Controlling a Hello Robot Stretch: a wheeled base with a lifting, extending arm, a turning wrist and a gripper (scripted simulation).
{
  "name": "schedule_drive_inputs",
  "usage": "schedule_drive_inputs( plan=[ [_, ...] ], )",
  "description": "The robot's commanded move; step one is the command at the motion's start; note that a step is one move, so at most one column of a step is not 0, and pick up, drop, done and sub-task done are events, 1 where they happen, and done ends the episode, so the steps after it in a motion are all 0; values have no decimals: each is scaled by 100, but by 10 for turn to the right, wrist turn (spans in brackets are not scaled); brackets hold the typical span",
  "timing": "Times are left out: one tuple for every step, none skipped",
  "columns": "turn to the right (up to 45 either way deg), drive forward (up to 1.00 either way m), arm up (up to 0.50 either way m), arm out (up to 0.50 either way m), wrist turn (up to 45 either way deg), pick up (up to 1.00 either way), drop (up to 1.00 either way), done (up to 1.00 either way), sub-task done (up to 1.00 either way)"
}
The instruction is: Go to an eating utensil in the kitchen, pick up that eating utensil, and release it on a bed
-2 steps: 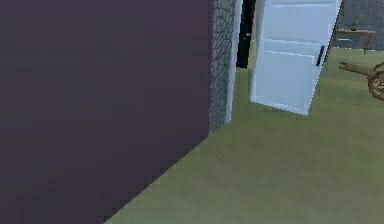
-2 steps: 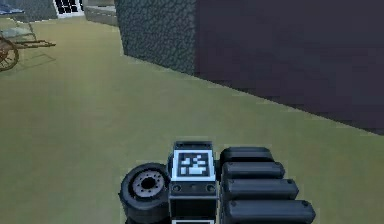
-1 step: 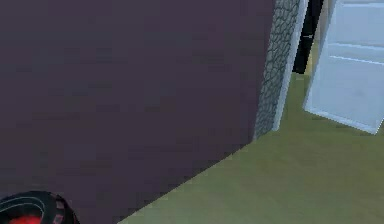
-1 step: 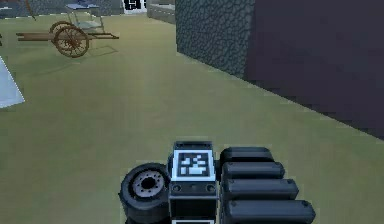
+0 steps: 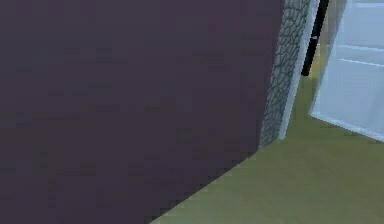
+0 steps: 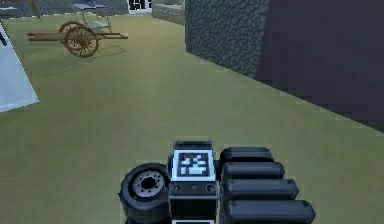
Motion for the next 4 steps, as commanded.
schedule_drive_inputs(
  plan=[
    [360,0,0,0,0,0,0,0,0],
    [0,100,0,0,0,0,0,0,0],
    [0,100,0,0,0,0,0,0,0],
    [60,0,0,0,0,0,0,0,0]
  ],
)
